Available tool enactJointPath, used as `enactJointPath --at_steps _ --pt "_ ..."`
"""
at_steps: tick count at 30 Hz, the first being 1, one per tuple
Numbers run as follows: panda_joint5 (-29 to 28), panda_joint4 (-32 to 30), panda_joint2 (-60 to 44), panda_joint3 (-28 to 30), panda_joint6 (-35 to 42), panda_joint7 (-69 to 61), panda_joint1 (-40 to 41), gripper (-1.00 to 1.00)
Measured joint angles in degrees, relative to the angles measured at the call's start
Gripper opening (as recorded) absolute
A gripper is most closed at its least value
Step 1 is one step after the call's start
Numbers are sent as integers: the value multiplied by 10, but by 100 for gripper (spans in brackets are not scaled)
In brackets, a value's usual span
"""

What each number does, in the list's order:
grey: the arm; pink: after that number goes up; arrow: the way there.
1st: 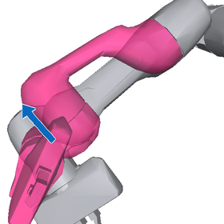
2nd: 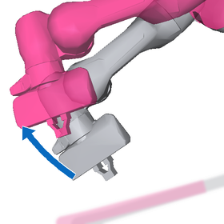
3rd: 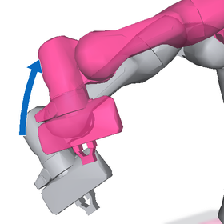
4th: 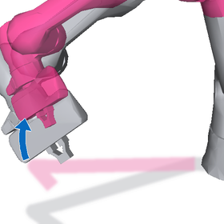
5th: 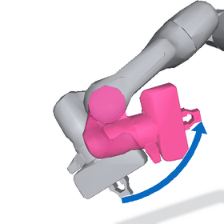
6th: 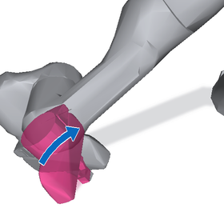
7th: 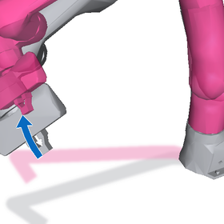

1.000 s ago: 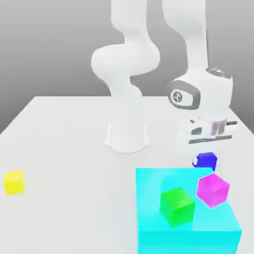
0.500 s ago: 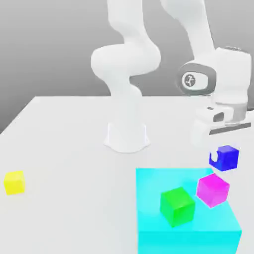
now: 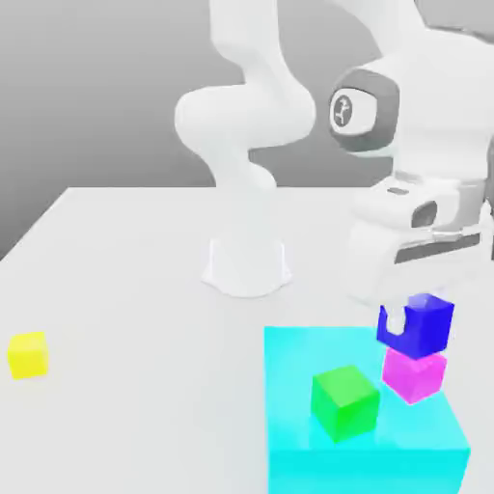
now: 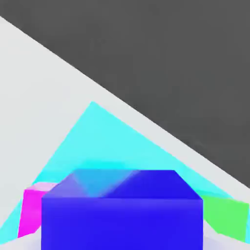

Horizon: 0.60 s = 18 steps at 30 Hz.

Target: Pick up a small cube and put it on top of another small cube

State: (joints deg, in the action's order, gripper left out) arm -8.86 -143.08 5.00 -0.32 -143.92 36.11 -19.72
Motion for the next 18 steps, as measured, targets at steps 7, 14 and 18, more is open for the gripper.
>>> enactJointPath --at_steps 7,14,18 --pt "66 46 -4 36 88 -170 29 -100" --pt "92 27 -64 38 22 -243 29 100" --pt "92 27 -64 38 22 -243 29 100"
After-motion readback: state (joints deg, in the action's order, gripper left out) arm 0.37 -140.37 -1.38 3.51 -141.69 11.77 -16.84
